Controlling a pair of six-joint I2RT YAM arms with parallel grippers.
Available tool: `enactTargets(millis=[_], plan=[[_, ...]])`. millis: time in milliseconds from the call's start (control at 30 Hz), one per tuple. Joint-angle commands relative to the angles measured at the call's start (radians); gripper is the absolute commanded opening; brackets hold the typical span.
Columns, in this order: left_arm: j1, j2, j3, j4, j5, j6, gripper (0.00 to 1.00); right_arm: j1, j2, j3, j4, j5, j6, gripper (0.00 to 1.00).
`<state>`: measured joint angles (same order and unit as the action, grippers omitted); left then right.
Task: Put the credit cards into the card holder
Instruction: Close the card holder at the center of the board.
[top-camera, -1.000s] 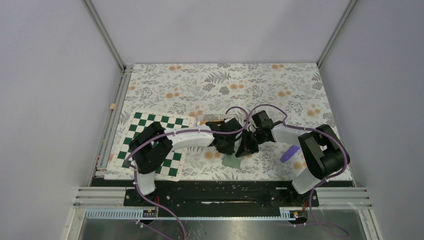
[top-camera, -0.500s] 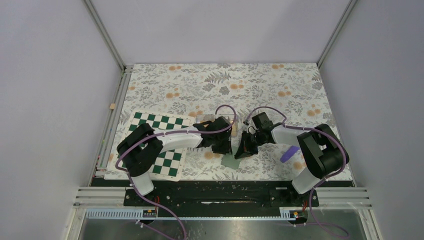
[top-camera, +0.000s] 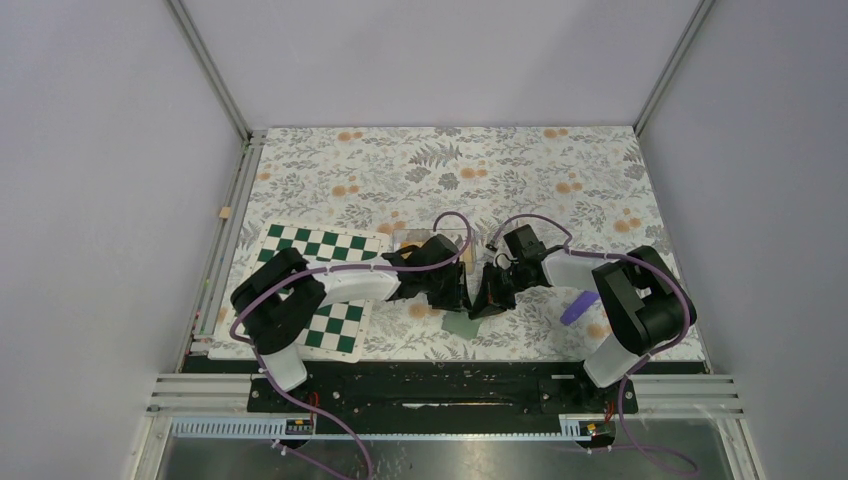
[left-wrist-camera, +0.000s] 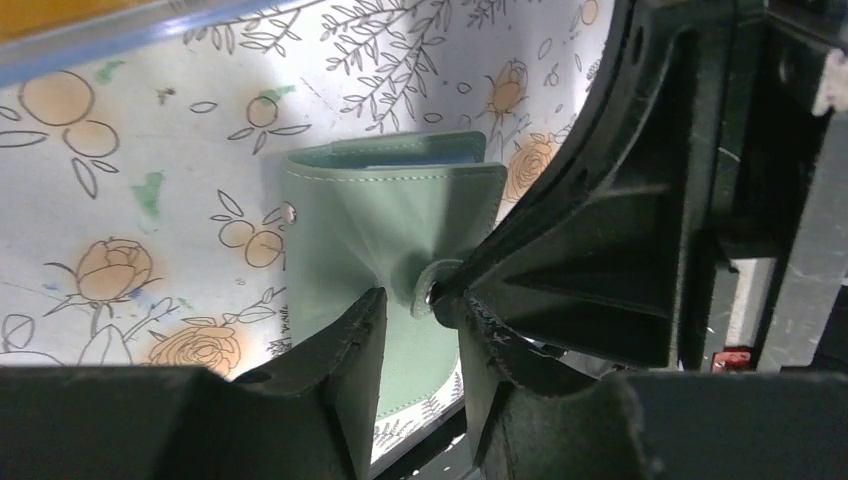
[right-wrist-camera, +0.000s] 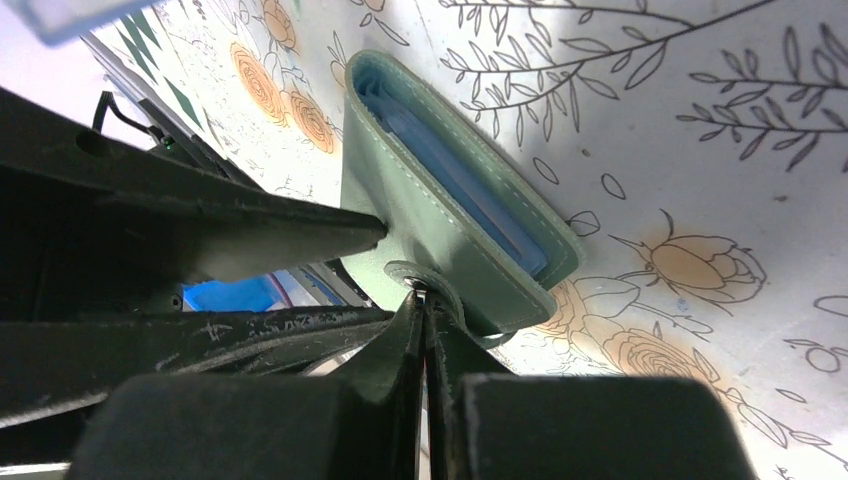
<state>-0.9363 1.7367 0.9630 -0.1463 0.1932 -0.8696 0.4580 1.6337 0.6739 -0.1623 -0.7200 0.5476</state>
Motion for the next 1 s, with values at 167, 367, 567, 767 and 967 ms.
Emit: enactTargets(millis=[167,367,567,767,967], plan=[[-0.014,0.004,-0.004,0.061,0.071,0.005,0.19,0.024,0.053,-0.026,-0.045,0.081,-0.029,0.03],[-0.012,0.010,0.016,0.000,0.043,0.031,0.06,0.023,0.047,-0.019,-0.050,0.080,-0.029,0.03],[-0.014,0.028,0.037,-0.037,0.029,0.045,0.00,0.024,0.008,-0.002,-0.069,0.082,-0.029,0.04],[-0.014,0.024,0.054,-0.083,0.005,0.062,0.00,0.024,-0.104,0.014,-0.105,0.125,-0.027,0.08],[-0.015,0.025,0.058,-0.085,0.004,0.060,0.00,0.024,-0.137,0.036,-0.124,0.156,-0.028,0.09]])
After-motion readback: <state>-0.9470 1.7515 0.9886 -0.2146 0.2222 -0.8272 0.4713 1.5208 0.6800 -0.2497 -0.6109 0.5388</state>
